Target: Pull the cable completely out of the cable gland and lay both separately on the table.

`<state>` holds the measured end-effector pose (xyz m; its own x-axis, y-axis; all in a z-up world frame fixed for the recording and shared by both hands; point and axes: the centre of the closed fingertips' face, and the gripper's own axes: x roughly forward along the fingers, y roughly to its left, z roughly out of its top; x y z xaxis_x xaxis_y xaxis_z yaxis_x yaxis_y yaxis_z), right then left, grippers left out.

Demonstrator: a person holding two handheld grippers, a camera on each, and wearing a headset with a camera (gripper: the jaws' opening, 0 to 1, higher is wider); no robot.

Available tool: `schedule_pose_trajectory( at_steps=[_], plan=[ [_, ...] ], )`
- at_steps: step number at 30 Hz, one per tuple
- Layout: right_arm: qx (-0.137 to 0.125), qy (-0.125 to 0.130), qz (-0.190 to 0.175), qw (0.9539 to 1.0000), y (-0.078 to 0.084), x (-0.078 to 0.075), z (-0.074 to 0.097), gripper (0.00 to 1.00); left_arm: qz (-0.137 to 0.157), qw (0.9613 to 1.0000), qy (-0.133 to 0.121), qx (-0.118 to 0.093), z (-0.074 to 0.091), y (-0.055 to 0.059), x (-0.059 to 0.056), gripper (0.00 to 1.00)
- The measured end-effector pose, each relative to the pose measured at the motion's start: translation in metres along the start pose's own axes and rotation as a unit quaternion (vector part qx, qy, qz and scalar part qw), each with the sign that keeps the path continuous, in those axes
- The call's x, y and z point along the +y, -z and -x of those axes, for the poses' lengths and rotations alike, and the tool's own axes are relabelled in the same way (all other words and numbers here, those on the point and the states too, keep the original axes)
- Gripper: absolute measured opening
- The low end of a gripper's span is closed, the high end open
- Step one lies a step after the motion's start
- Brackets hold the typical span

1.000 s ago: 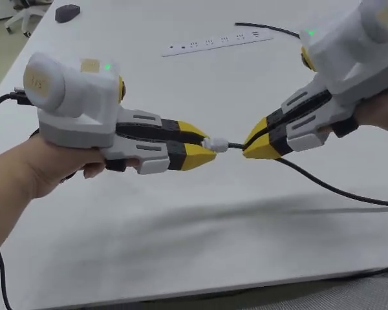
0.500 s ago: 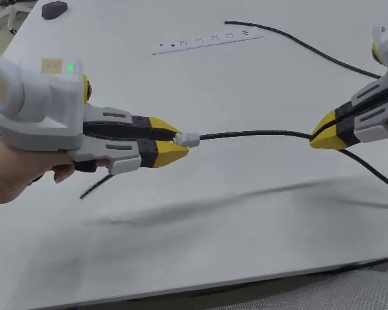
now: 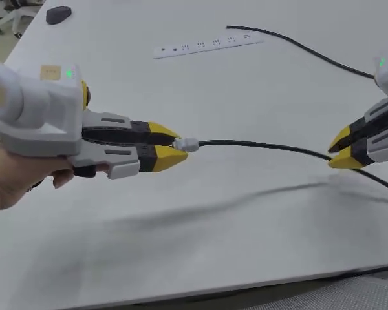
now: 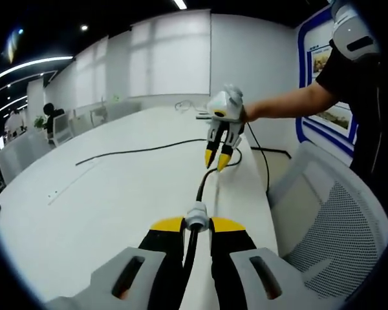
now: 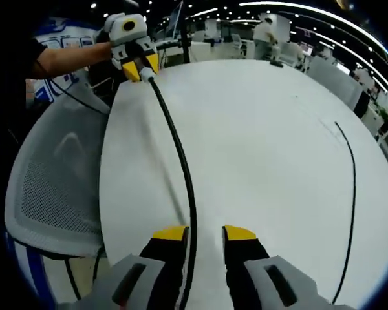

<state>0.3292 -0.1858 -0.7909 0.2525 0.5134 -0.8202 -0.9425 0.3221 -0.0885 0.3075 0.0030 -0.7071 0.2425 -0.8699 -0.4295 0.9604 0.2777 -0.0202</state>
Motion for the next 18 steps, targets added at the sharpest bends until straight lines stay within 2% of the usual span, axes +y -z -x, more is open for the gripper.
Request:
schedule_pose_trajectory(
  at_steps=[1, 2, 3, 4, 5, 6, 8, 10, 12, 15, 18],
  plan=[
    [0.003, -0.022, -0.005, 0.9997, -0.005, 0.009, 0.0, 0.34, 0.0, 1.0, 0.002, -0.001, 0.0, -0.002, -0.002, 0.14],
    [-0.024, -0.033, 0.008, 0.9991, -0.025, 0.017, 0.0, 0.26, -0.002, 1.0, 0.003, -0.001, -0.001, -0.003, -0.003, 0.14],
    [-0.056, -0.03, 0.021, 0.9977, -0.043, 0.019, 0.001, 0.21, -0.008, 1.0, 0.003, -0.002, -0.001, -0.004, -0.004, 0.14],
    [-0.08, -0.031, 0.026, 0.996, -0.06, 0.023, 0.002, 0.23, -0.007, 1.0, 0.004, -0.002, -0.002, -0.005, -0.004, 0.14],
    [-0.099, -0.043, 0.015, 0.994, -0.08, 0.03, 0.003, 0.26, -0.007, 1.0, 0.006, -0.003, -0.002, -0.006, -0.005, 0.14],
    [-0.112, -0.063, 0.016, 0.9916, -0.093, 0.035, 0.002, 0.26, -0.008, 0.9999, 0.006, -0.003, -0.003, -0.006, -0.006, 0.14],
    [-0.149, -0.077, 0.032, 0.9852, -0.126, 0.045, 0.005, 0.19, -0.009, 0.9999, 0.007, -0.001, -0.004, -0.006, -0.006, 0.14],
    [-0.154, -0.084, 0.043, 0.9836, -0.14, 0.051, 0.002, 0.14, -0.012, 0.9999, 0.007, -0.001, -0.005, -0.008, -0.007, 0.14],
    [-0.157, -0.087, 0.056, 0.9821, -0.159, 0.056, -0.002, 0.17, -0.017, 0.9998, 0.006, 0.0, -0.006, -0.01, -0.008, 0.14],
    [-0.161, -0.107, 0.072, 0.9785, -0.174, 0.068, -0.011, 0.1, -0.025, 0.9997, 0.003, -0.002, -0.006, -0.015, -0.01, 0.14],
    [-0.158, -0.123, 0.079, 0.9765, -0.178, 0.076, -0.017, 0.06, -0.029, 0.9996, 0.004, -0.003, -0.005, -0.018, -0.011, 0.14]
  ],
)
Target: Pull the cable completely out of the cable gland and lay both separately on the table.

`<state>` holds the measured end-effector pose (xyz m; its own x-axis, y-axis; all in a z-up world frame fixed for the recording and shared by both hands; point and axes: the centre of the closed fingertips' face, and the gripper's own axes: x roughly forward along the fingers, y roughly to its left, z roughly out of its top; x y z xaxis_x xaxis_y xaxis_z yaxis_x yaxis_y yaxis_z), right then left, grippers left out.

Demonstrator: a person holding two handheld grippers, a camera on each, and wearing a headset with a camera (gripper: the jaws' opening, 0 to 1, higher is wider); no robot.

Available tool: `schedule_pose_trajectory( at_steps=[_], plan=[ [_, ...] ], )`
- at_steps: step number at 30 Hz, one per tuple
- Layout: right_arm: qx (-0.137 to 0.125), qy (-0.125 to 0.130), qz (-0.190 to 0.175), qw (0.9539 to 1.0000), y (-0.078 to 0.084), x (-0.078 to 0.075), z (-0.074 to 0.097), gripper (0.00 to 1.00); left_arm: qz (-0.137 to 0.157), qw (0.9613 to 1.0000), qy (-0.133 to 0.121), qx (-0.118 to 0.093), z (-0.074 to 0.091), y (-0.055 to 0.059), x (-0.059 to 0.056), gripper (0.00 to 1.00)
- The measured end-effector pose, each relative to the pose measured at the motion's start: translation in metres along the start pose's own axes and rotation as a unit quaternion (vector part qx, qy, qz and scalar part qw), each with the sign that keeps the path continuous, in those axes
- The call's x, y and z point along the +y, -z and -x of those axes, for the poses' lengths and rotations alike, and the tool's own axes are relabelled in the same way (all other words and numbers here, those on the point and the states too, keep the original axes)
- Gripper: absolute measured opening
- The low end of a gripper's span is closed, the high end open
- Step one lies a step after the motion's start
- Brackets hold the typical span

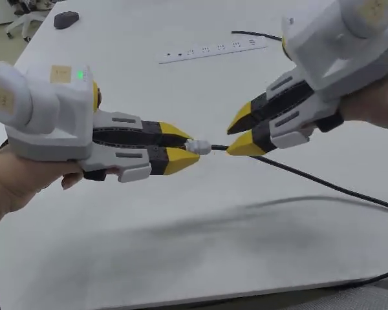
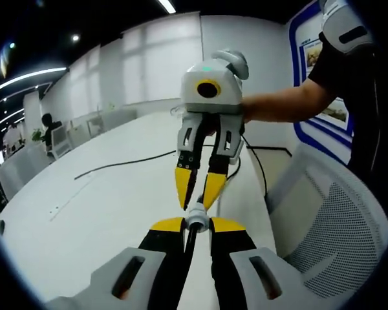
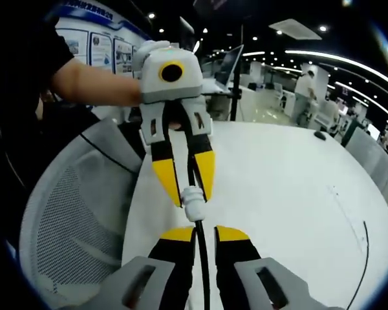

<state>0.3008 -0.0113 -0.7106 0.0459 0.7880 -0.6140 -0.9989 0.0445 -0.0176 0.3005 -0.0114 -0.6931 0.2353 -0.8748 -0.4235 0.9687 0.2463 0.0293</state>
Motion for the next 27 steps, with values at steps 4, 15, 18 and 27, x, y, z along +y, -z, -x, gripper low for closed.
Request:
schedule_pose_trajectory(
  at_steps=[4, 15, 18, 27],
  plan=[
    [0.001, -0.008, 0.006, 0.9999, -0.001, 0.003, -0.004, 0.0, -0.001, 1.0, -0.001, 0.003, 0.003, 0.001, 0.001, 0.14],
    [0.024, 0.009, 0.015, 0.9996, 0.019, -0.004, 0.008, 0.0, -0.001, 0.9999, -0.011, 0.0, 0.012, 0.006, 0.005, 0.14],
    [0.027, 0.014, -0.009, 0.9995, 0.033, -0.007, 0.016, 0.0, 0.003, 0.9999, -0.013, 0.001, 0.018, 0.009, 0.007, 0.14],
    [0.056, 0.04, -0.057, 0.996, 0.087, -0.012, 0.031, 0.0, 0.012, 0.9996, -0.024, 0.01, 0.027, 0.022, 0.014, 0.14]
  ],
)
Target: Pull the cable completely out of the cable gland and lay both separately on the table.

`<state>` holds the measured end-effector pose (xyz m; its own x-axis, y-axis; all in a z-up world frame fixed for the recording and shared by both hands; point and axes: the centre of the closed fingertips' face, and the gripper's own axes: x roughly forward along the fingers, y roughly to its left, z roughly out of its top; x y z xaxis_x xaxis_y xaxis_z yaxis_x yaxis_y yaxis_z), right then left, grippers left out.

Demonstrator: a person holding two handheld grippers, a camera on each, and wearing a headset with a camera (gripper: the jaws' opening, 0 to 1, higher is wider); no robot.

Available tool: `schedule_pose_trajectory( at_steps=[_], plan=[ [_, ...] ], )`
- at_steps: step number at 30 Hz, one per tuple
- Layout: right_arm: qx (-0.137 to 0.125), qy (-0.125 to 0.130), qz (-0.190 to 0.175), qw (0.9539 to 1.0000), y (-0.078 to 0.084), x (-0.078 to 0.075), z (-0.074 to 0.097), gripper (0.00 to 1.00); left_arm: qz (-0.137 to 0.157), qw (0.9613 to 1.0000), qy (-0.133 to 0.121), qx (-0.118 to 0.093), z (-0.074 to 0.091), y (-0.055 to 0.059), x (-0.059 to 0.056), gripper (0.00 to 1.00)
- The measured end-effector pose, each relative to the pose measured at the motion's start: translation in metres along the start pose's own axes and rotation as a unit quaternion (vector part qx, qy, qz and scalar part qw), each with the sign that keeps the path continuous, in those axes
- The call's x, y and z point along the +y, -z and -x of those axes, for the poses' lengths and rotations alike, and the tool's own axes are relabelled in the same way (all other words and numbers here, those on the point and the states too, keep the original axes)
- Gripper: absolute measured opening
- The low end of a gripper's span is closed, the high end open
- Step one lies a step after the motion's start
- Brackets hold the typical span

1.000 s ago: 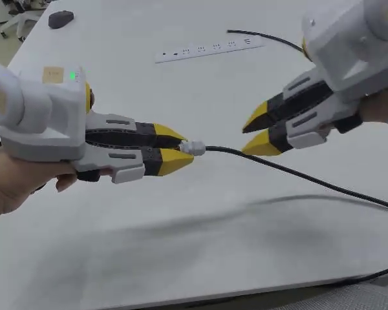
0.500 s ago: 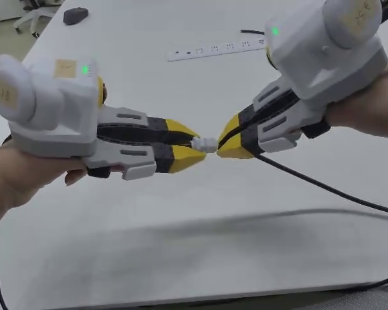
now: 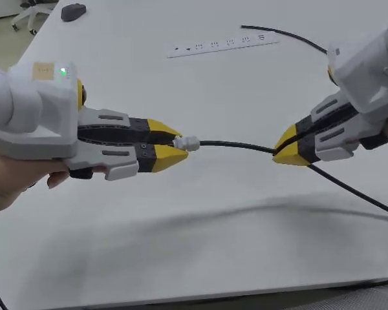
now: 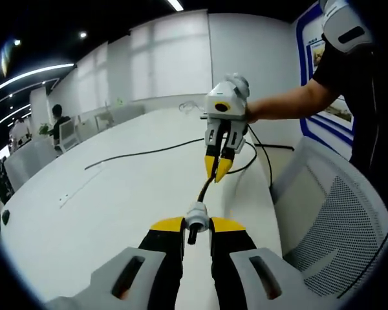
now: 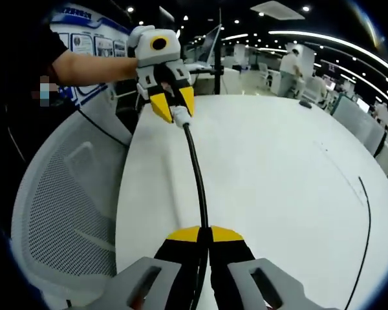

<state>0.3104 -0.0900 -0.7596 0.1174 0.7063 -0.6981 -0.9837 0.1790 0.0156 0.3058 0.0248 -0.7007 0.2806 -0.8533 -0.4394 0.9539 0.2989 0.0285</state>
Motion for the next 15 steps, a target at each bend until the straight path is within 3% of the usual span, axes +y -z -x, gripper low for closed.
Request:
schedule_pose_trajectory(
  at_steps=[9, 13, 15],
  plan=[
    [0.005, 0.015, -0.026, 0.9995, 0.018, -0.007, 0.013, 0.0, 0.013, 0.9997, -0.023, 0.004, 0.016, 0.011, 0.013, 0.14],
    [-0.021, 0.012, -0.054, 0.9983, 0.01, -0.008, 0.021, 0.0, 0.027, 0.9986, -0.045, -0.003, 0.034, 0.017, 0.021, 0.14],
    [-0.055, 0.01, -0.075, 0.9956, 0.0, -0.01, 0.022, 0.0, 0.034, 0.9979, -0.055, -0.007, 0.042, 0.018, 0.023, 0.14]
  ],
)
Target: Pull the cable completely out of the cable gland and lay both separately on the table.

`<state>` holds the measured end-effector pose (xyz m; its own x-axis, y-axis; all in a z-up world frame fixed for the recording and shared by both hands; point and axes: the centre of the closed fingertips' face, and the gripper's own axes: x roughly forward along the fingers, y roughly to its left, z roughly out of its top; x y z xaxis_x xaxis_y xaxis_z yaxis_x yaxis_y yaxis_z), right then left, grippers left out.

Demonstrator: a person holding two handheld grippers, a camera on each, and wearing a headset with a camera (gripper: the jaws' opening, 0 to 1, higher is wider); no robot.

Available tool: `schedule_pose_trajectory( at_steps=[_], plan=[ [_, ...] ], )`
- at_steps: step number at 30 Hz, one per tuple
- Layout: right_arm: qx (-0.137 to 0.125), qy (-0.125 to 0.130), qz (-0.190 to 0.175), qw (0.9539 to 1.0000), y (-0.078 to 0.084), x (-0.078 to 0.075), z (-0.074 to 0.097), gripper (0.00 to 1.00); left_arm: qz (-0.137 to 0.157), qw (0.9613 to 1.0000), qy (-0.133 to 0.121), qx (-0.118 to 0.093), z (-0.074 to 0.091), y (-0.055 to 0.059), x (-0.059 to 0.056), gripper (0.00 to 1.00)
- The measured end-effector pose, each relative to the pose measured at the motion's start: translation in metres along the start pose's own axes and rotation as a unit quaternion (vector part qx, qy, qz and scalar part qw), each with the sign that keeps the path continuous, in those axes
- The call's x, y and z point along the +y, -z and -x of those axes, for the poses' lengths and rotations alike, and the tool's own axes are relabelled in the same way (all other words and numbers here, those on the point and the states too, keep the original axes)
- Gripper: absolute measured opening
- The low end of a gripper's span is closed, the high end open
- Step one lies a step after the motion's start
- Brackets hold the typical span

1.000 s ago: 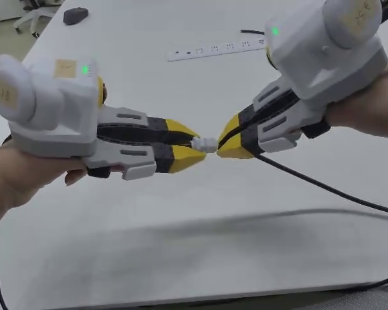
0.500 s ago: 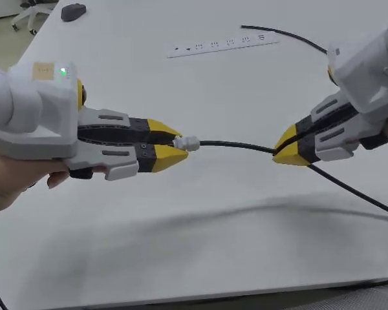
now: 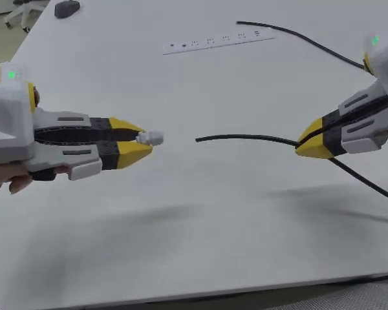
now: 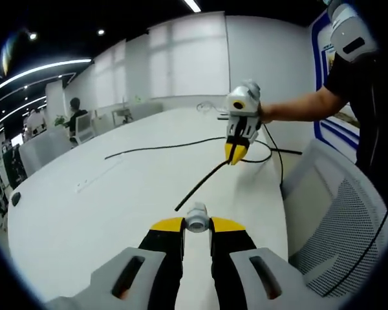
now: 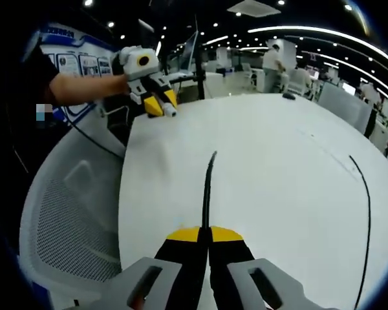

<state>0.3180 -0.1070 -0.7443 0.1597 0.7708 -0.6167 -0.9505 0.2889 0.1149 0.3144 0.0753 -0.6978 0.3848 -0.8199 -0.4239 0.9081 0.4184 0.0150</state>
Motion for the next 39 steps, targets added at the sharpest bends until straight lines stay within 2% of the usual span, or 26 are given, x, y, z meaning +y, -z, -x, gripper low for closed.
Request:
schedule_pose_trajectory(
  at_steps=[4, 9, 12, 14, 17, 18, 22, 24, 26, 27, 28, 29, 30, 31, 32, 33, 34, 35, 36, 37, 38, 39],
  plan=[
    [-0.029, -0.005, -0.022, 0.9993, -0.014, -0.004, -0.004, 0.0, 0.009, 0.9996, -0.025, -0.006, 0.015, 0.006, 0.007, 0.14],
    [-0.039, -0.008, -0.015, 0.9991, -0.035, -0.007, -0.023, 0.0, 0.028, 0.9985, -0.046, -0.008, 0.03, 0.024, 0.008, 0.14],
    [-0.048, 0.0, -0.011, 0.9988, -0.053, -0.008, -0.04, 0.0, 0.025, 0.9973, -0.069, -0.006, 0.041, 0.036, 0.01, 0.14],
    [-0.054, 0.001, -0.016, 0.9984, -0.066, -0.007, -0.054, 0.0, 0.025, 0.9962, -0.084, -0.006, 0.048, 0.04, 0.013, 0.14],
    [-0.061, 0.003, -0.012, 0.9981, -0.088, -0.002, -0.081, 0.0, 0.032, 0.9936, -0.107, -0.011, 0.061, 0.047, 0.018, 0.14],
    [-0.063, 0.002, -0.011, 0.9979, -0.094, 0.0, -0.088, 0.0, 0.035, 0.9936, -0.107, -0.008, 0.063, 0.051, 0.018, 0.14],
    [-0.074, 0.004, -0.001, 0.9973, -0.115, 0.013, -0.12, 0.0, 0.059, 0.9895, -0.132, -0.006, 0.074, 0.07, 0.023, 0.14],
    [-0.078, 0.0, -0.009, 0.997, -0.121, 0.017, -0.133, 0.0, 0.073, 0.9869, -0.144, -0.005, 0.077, 0.08, 0.026, 0.14],
    [-0.084, -0.004, -0.022, 0.9962, -0.13, 0.021, -0.148, 0.0, 0.074, 0.984, -0.162, -0.007, 0.08, 0.086, 0.032, 0.14],
    [-0.089, -0.004, -0.033, 0.9955, -0.136, 0.022, -0.158, 0.0, 0.09, 0.9803, -0.175, -0.014, 0.08, 0.091, 0.037, 0.14],
    [-0.091, -0.004, -0.037, 0.9951, -0.139, 0.023, -0.164, 0.0, 0.087, 0.9764, -0.197, -0.014, 0.082, 0.095, 0.045, 0.14],
    [-0.093, -0.007, -0.041, 0.9947, -0.143, 0.02, -0.177, 0.0, 0.098, 0.9739, -0.203, -0.021, 0.082, 0.097, 0.048, 0.14],
    [-0.096, -0.002, -0.047, 0.9943, -0.146, 0.017, -0.184, 0.0, 0.112, 0.9688, -0.218, -0.038, 0.082, 0.098, 0.053, 0.14],
    [-0.097, -0.001, -0.051, 0.994, -0.148, 0.018, -0.191, 0.0, 0.104, 0.9678, -0.228, -0.03, 0.083, 0.103, 0.056, 0.14],
    [-0.096, -0.007, -0.059, 0.9936, -0.15, 0.023, -0.202, 0.0, 0.108, 0.9665, -0.232, -0.019, 0.081, 0.111, 0.057, 0.14],
    [-0.098, -0.003, -0.066, 0.993, -0.151, 0.023, -0.209, 0.0, 0.105, 0.964, -0.244, -0.011, 0.081, 0.117, 0.06, 0.14],
    [-0.095, -0.008, -0.073, 0.9927, -0.152, 0.025, -0.221, 0.0, 0.104, 0.9636, -0.246, -0.003, 0.08, 0.123, 0.061, 0.14],
    [-0.092, -0.013, -0.081, 0.9924, -0.152, 0.027, -0.229, 0.0, 0.111, 0.962, -0.249, -0.004, 0.08, 0.129, 0.063, 0.14],
    [-0.093, -0.013, -0.087, 0.9918, -0.152, 0.027, -0.237, 0.0, 0.113, 0.9569, -0.268, -0.004, 0.084, 0.133, 0.068, 0.14],
    [-0.096, -0.031, -0.104, 0.9894, -0.154, 0.034, -0.248, 0.0, 0.127, 0.9504, -0.284, -0.002, 0.087, 0.14, 0.074, 0.14],
    [-0.105, -0.032, -0.118, 0.9869, -0.157, 0.035, -0.255, 0.0, 0.137, 0.9452, -0.296, -0.016, 0.09, 0.14, 0.079, 0.14],
    [-0.097, -0.02, -0.109, 0.9891, -0.156, 0.034, -0.265, 0.0, 0.141, 0.937, -0.319, -0.024, 0.095, 0.143, 0.087, 0.14]
  ],
)
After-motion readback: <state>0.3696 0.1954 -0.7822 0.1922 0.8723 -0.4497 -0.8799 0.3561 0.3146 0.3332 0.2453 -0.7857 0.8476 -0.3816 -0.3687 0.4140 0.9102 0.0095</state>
